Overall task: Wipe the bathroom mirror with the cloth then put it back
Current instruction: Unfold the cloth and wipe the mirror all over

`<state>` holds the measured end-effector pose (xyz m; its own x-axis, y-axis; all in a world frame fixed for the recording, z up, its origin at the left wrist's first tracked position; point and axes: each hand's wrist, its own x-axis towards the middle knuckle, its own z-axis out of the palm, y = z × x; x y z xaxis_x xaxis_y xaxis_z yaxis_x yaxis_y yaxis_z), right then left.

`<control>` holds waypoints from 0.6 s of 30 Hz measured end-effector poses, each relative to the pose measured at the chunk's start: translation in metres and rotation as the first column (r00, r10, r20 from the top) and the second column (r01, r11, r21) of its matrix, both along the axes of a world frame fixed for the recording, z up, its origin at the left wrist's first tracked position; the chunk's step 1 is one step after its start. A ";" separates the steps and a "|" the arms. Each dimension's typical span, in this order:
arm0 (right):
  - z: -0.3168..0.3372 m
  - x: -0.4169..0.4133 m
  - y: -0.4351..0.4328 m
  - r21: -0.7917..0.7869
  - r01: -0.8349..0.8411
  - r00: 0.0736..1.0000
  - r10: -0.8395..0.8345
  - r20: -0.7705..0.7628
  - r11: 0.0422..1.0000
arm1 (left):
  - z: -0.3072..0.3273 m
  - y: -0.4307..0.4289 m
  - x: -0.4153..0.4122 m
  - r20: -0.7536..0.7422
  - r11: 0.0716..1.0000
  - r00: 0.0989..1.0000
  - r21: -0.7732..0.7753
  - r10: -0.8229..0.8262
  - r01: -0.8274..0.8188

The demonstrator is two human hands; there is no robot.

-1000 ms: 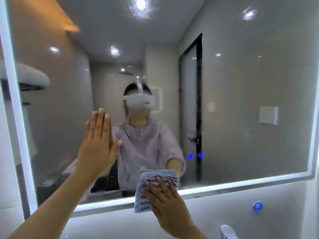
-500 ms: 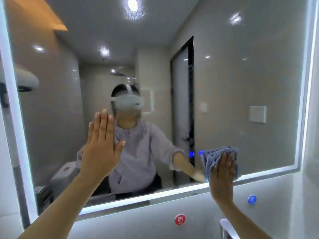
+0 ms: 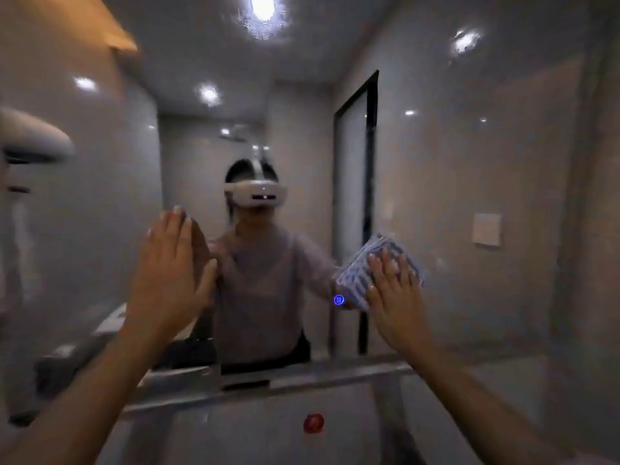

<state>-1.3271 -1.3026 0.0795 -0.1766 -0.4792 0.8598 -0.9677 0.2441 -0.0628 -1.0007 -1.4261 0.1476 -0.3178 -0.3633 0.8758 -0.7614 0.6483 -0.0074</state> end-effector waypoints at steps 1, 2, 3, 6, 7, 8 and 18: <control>0.013 -0.012 0.003 -0.035 0.017 0.998 -0.015 0.054 0.999 | -0.001 0.006 -0.005 0.009 1.000 1.000 0.001 0.002 -0.002; 0.023 -0.023 0.007 -0.039 0.020 0.997 -0.017 0.079 0.999 | -0.003 0.012 -0.010 0.023 1.000 1.000 0.002 0.004 -0.004; 0.030 -0.034 0.010 -0.025 0.008 0.997 -0.006 0.071 1.000 | -0.005 0.017 -0.017 0.041 1.000 0.999 -0.001 0.005 -0.005; 0.030 -0.054 0.016 -0.016 0.004 1.000 -0.004 0.010 1.000 | -0.010 0.034 -0.037 0.089 1.000 0.996 -0.006 -0.003 0.004; 0.027 -0.054 0.016 -0.026 0.032 0.999 -0.031 0.035 0.999 | -0.012 0.040 -0.043 0.099 1.000 0.995 -0.006 -0.005 0.006; 0.022 -0.051 0.015 -0.045 0.059 0.996 -0.056 0.064 0.997 | -0.013 0.045 -0.050 0.105 1.000 0.994 -0.001 -0.005 0.005; -0.022 -0.087 0.030 0.169 0.056 0.969 -0.013 -0.247 0.984 | -0.028 0.090 -0.101 0.168 0.999 0.986 0.024 0.018 -0.023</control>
<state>-1.4140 -1.2728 0.0571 0.0091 -0.6216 0.7833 -0.9391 0.2637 0.2202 -1.1017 -1.3361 0.1200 -0.4516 -0.3927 0.8011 -0.7638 0.6343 -0.1197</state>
